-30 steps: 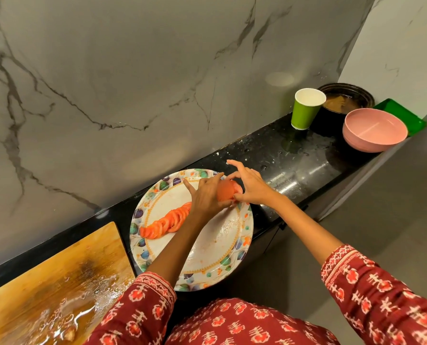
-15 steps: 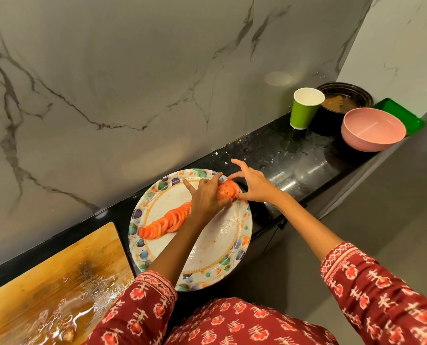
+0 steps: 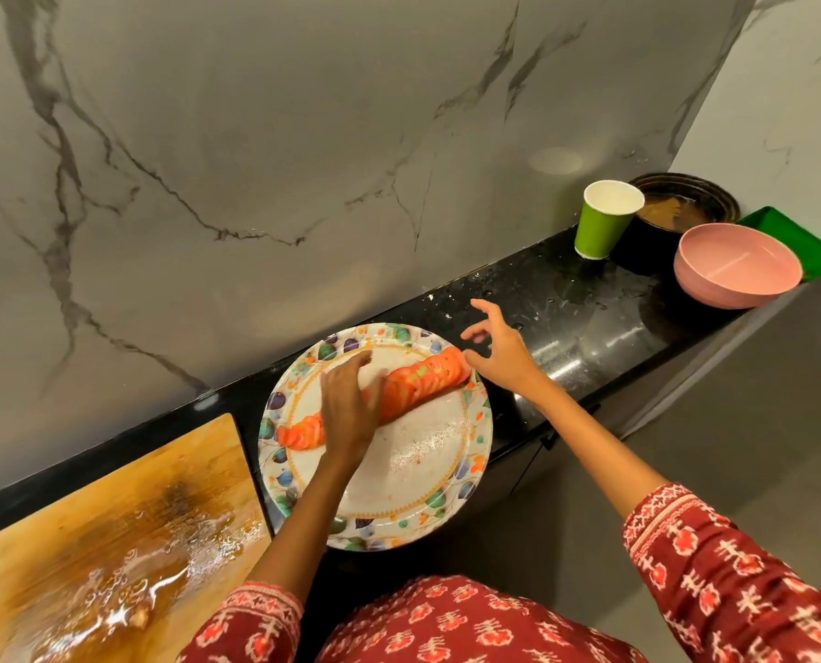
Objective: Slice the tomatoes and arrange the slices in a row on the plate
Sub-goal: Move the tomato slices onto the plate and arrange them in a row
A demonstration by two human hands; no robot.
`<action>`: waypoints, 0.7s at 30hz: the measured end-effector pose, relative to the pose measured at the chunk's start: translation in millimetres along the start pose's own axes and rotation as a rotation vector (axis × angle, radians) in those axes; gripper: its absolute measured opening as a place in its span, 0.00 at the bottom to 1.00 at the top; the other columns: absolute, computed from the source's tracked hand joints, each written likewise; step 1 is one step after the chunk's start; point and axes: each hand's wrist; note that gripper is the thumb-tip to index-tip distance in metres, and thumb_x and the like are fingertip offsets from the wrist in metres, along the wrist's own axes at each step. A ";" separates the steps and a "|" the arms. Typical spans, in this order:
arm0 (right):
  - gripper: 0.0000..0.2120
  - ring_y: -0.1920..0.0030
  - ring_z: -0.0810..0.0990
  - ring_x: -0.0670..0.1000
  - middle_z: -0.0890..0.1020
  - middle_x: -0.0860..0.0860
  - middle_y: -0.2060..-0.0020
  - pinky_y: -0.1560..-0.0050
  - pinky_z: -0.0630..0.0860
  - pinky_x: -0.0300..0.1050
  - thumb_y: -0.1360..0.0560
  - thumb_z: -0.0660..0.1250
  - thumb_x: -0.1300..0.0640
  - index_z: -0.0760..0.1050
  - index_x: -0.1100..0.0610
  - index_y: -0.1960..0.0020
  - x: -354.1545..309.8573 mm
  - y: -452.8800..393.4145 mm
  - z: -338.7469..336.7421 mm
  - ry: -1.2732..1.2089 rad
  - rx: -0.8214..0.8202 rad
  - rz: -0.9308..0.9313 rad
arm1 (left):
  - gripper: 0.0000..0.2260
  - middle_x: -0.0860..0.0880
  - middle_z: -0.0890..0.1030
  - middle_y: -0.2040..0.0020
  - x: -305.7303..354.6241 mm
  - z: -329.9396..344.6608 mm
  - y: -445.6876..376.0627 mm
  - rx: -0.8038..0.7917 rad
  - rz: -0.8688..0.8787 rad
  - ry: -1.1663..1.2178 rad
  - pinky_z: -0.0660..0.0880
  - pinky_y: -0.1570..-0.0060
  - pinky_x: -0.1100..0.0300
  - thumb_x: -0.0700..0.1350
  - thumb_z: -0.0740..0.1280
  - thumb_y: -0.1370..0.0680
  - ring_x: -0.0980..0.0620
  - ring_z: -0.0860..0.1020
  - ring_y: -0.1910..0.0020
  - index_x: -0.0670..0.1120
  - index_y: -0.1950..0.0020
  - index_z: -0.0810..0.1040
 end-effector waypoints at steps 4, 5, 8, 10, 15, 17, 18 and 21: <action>0.28 0.55 0.78 0.51 0.81 0.57 0.54 0.47 0.76 0.48 0.27 0.66 0.64 0.60 0.61 0.29 -11.4 1.0 10.5 -0.033 0.090 0.061 | 0.13 0.41 0.78 0.42 -22.1 -31.2 -0.6 0.205 -0.111 -0.059 0.72 0.42 0.52 0.34 0.58 0.22 0.43 0.75 0.41 0.40 0.39 0.75; 0.26 0.56 0.78 0.51 0.82 0.58 0.55 0.47 0.76 0.50 0.26 0.64 0.65 0.61 0.62 0.30 -13.7 1.7 14.7 -0.017 0.120 0.057 | 0.14 0.41 0.79 0.43 -28.0 -39.3 -0.2 0.245 -0.120 -0.066 0.73 0.44 0.51 0.32 0.58 0.23 0.43 0.76 0.43 0.39 0.40 0.76; 0.23 0.52 0.79 0.57 0.81 0.61 0.55 0.44 0.74 0.52 0.25 0.59 0.70 0.62 0.65 0.31 -19.2 2.9 24.9 0.022 0.204 0.056 | 0.16 0.40 0.81 0.49 -45.1 -60.1 9.8 0.320 -0.162 -0.051 0.73 0.51 0.56 0.28 0.58 0.26 0.42 0.78 0.49 0.38 0.42 0.76; 0.22 0.50 0.78 0.58 0.80 0.62 0.54 0.45 0.72 0.50 0.25 0.57 0.71 0.62 0.65 0.31 -22.6 4.8 29.4 0.027 0.219 0.085 | 0.15 0.40 0.81 0.48 -54.4 -69.9 21.2 0.330 -0.222 -0.045 0.72 0.51 0.57 0.28 0.59 0.26 0.43 0.78 0.49 0.37 0.41 0.75; 0.23 0.52 0.76 0.54 0.78 0.60 0.53 0.54 0.70 0.42 0.25 0.61 0.68 0.61 0.63 0.31 -28.4 5.6 39.1 0.035 0.212 0.131 | 0.17 0.39 0.80 0.48 -65.1 -76.7 36.3 0.267 -0.279 0.011 0.74 0.50 0.55 0.28 0.61 0.26 0.43 0.78 0.48 0.37 0.38 0.74; 0.23 0.53 0.74 0.51 0.78 0.60 0.52 0.56 0.68 0.40 0.24 0.62 0.67 0.61 0.62 0.32 -28.3 5.5 43.3 0.044 0.218 0.143 | 0.19 0.39 0.80 0.48 -67.8 -76.1 42.5 0.239 -0.283 0.009 0.76 0.50 0.53 0.28 0.62 0.27 0.43 0.79 0.48 0.38 0.38 0.74; 0.22 0.54 0.73 0.49 0.78 0.59 0.53 0.57 0.68 0.39 0.24 0.62 0.67 0.61 0.62 0.32 -27.6 6.2 44.8 0.049 0.226 0.146 | 0.19 0.39 0.81 0.48 -68.8 -75.2 45.8 0.219 -0.279 0.002 0.76 0.50 0.52 0.28 0.63 0.28 0.43 0.79 0.48 0.39 0.38 0.74; 0.22 0.57 0.72 0.48 0.77 0.58 0.55 0.66 0.67 0.33 0.24 0.63 0.64 0.61 0.62 0.32 -26.1 11.2 47.2 0.028 0.242 0.146 | 0.22 0.39 0.81 0.47 -69.1 -75.1 50.0 0.161 -0.285 -0.002 0.76 0.50 0.55 0.29 0.67 0.29 0.44 0.79 0.47 0.39 0.36 0.73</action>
Point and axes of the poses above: each hand's wrist, its own y-axis away from the middle knuckle, its own z-axis out of the palm, x = y × z
